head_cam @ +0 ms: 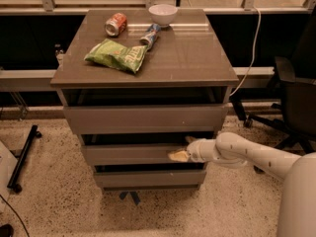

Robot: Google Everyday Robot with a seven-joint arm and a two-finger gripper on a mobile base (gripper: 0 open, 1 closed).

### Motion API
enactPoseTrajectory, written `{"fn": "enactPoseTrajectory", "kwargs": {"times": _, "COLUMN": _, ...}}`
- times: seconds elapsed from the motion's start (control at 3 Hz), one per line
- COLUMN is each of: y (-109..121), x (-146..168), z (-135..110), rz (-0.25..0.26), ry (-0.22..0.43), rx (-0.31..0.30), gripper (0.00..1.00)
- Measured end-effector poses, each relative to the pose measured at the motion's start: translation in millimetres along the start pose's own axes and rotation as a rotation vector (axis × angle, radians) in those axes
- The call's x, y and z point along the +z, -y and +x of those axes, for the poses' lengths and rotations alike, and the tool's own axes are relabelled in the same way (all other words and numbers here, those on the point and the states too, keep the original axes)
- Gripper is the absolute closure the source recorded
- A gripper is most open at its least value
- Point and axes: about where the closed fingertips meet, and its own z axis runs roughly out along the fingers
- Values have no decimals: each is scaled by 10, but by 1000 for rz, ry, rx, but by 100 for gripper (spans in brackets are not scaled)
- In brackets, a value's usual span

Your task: Open middle drawer

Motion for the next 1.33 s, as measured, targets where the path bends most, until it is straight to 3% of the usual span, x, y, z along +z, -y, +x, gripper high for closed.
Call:
{"fn": "enactPoseTrajectory", "kwargs": {"times": 0.33, "y": -2, "x": -13, "z": -15, "rz": 0, "ry": 0, "rx": 0, "gripper": 65}}
{"fn": "enactPoseTrajectory", "kwargs": {"times": 0.67, "y": -7, "x": -40, "z": -50, "rz": 0, "ry": 0, "rx": 0, "gripper": 65}}
{"fn": "enactPoseTrajectory", "kwargs": {"times": 1.33, "y": -10, "x": -51, "z": -63, "rz": 0, "ry": 0, "rx": 0, "gripper": 18}}
